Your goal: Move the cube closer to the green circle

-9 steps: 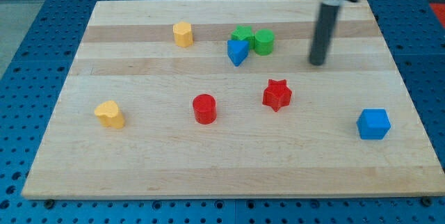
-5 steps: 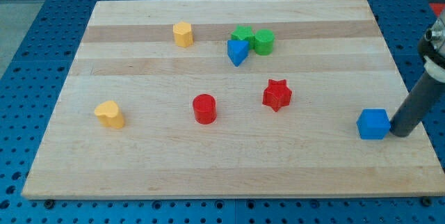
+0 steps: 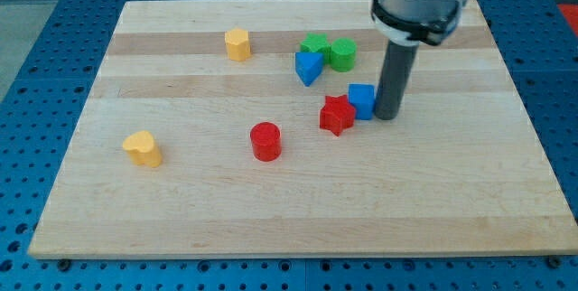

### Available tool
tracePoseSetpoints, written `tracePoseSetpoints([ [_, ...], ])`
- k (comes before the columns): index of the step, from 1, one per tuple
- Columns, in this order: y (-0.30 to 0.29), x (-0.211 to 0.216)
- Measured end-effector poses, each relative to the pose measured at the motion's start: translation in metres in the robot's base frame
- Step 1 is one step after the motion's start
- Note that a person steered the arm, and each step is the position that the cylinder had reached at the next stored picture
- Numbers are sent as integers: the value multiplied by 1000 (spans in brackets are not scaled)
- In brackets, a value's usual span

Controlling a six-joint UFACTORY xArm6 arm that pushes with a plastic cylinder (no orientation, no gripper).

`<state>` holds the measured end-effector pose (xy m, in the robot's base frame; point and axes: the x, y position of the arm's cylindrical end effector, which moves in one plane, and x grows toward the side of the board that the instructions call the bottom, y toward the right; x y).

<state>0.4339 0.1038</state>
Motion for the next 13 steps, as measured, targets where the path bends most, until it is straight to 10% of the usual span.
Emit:
tracePoseSetpoints([
  [6,-44,43],
  [13,-12,-33],
])
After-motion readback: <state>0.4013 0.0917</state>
